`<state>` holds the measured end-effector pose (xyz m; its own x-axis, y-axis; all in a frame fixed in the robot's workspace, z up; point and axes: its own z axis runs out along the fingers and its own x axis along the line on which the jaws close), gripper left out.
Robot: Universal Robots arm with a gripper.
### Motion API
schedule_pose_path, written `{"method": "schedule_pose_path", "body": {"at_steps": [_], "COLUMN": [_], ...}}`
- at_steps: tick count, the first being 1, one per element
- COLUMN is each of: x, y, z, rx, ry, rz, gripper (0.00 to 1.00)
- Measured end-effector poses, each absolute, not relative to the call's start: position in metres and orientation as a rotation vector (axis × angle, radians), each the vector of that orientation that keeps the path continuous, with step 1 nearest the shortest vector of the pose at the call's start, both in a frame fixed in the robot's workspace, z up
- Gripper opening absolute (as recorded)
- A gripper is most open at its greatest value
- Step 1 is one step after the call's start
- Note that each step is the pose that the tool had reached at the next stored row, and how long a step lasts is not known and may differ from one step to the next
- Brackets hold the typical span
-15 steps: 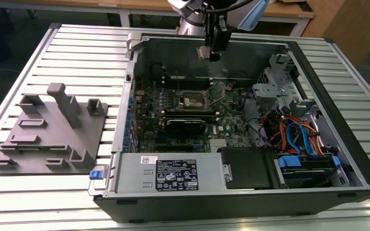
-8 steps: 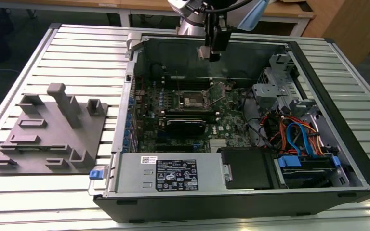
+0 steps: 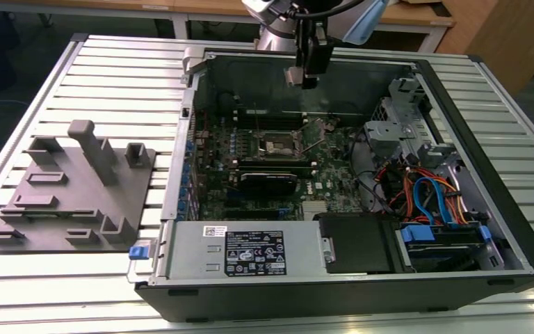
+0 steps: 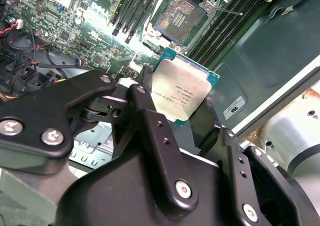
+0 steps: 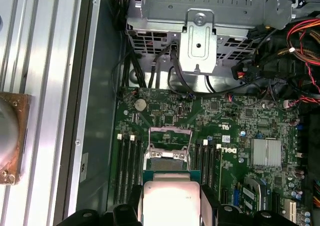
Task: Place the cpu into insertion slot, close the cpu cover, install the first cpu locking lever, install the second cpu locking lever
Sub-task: 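Place the cpu into insertion slot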
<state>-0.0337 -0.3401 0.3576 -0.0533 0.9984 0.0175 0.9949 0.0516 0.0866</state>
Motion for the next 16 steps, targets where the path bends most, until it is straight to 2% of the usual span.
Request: {"method": "schedule_pose_path", "body": {"at_steps": [16], "x": [-0.0337], "y": [-0.3401], "z": [0.3577], "rx": [2.146], "ry": [2.226], "rz": [0.115], "gripper": [0.54]}}
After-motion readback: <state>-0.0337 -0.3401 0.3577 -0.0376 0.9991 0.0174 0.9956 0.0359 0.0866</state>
